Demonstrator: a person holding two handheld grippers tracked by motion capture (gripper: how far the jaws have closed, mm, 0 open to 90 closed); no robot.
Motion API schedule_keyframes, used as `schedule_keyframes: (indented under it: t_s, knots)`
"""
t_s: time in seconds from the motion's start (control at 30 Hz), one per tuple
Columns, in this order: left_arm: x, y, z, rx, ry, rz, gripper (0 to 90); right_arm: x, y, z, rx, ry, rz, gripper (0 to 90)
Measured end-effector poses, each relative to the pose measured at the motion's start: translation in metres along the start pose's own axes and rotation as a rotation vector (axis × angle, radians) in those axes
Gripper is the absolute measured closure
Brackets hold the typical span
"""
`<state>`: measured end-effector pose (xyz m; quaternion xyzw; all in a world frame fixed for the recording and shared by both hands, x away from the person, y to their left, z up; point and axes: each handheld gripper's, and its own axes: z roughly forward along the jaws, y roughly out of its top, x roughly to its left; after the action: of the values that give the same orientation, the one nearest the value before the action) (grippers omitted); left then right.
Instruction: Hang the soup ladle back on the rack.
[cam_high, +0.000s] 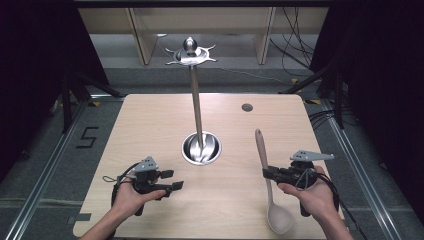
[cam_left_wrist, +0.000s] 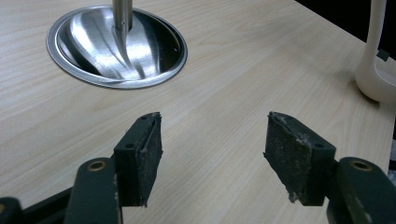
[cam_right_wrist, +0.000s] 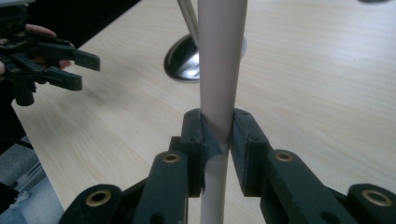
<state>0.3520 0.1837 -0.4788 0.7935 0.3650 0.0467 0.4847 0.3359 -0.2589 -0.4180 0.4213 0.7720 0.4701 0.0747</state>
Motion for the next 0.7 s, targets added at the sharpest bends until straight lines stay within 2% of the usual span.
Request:
schedule_keyframes:
  t_s: [0.03,0.07,0.1,0.13,0.17,0.2,0.23,0.27,0.3,0.33,0.37,0.4,0.47,0.5,0.53,0.6,0.7]
  knots:
    - [-0.0001,-0.0001,0.0001,-0.001,0.000,0.004,35.4,0.0020,-0.0008,-0.0016,-0.014,0.012,0.011,76.6]
    - [-0.0002,-0.0002,0.0003,-0.001,-0.004,0.006,35.5,0.0020,-0.0015,-0.0035,-0.018,0.010,-0.005,76.6]
    - [-0.0002,-0.0001,0.0004,0.001,-0.006,0.006,35.4,0.0024,-0.0033,-0.0022,-0.048,0.025,-0.005,76.6]
    - [-0.0003,0.0000,0.0005,0.001,-0.006,0.008,35.4,0.0009,-0.0037,-0.0036,-0.049,0.008,-0.039,76.6]
    - [-0.0004,0.0001,0.0006,0.002,-0.006,0.009,35.3,0.0031,-0.0055,-0.0041,-0.067,0.027,-0.021,76.6]
    - [-0.0004,0.0001,0.0006,0.002,-0.006,0.009,35.2,0.0011,-0.0059,-0.0054,-0.087,0.030,-0.064,76.6]
    - [-0.0006,0.0003,0.0010,-0.002,-0.005,0.004,35.2,0.0042,-0.0070,-0.0076,-0.077,0.042,-0.034,76.6]
    - [-0.0006,0.0003,0.0010,-0.002,-0.005,0.004,35.0,0.0042,-0.0070,-0.0076,-0.077,0.042,-0.034,76.6]
    - [-0.0007,0.0005,0.0010,-0.002,-0.005,0.003,34.9,0.0039,-0.0083,-0.0070,-0.118,0.050,-0.065,76.6]
    - [-0.0007,0.0006,0.0011,-0.002,-0.005,0.004,34.8,0.0048,-0.0089,-0.0086,-0.123,0.059,-0.065,76.6]
    - [-0.0009,0.0006,0.0010,-0.002,-0.012,0.004,34.9,0.0023,-0.0084,-0.0090,-0.138,0.053,-0.114,76.6]
    - [-0.0025,0.0005,0.0021,-0.012,-0.012,-0.008,34.9,0.0022,-0.0085,-0.0101,-0.143,0.052,-0.128,76.6]
    - [-0.0030,0.0000,0.0028,-0.015,-0.014,0.000,34.9,0.0018,-0.0086,-0.0108,-0.159,0.045,-0.156,76.6]
    - [-0.0030,0.0000,0.0028,-0.015,-0.014,0.000,34.9,0.0018,-0.0086,-0.0108,-0.159,0.045,-0.156,76.6]
    - [-0.0031,0.0001,0.0025,-0.011,-0.012,0.008,34.8,0.0049,-0.0099,-0.0109,-0.161,0.060,-0.130,76.6]
    - [-0.0036,0.0004,0.0027,-0.011,-0.013,0.004,34.7,0.0030,-0.0087,-0.0095,-0.192,0.067,-0.171,76.6]
    - [-0.0035,0.0003,0.0026,-0.011,-0.011,0.006,34.6,0.0033,-0.0074,-0.0116,-0.208,0.052,-0.192,76.6]
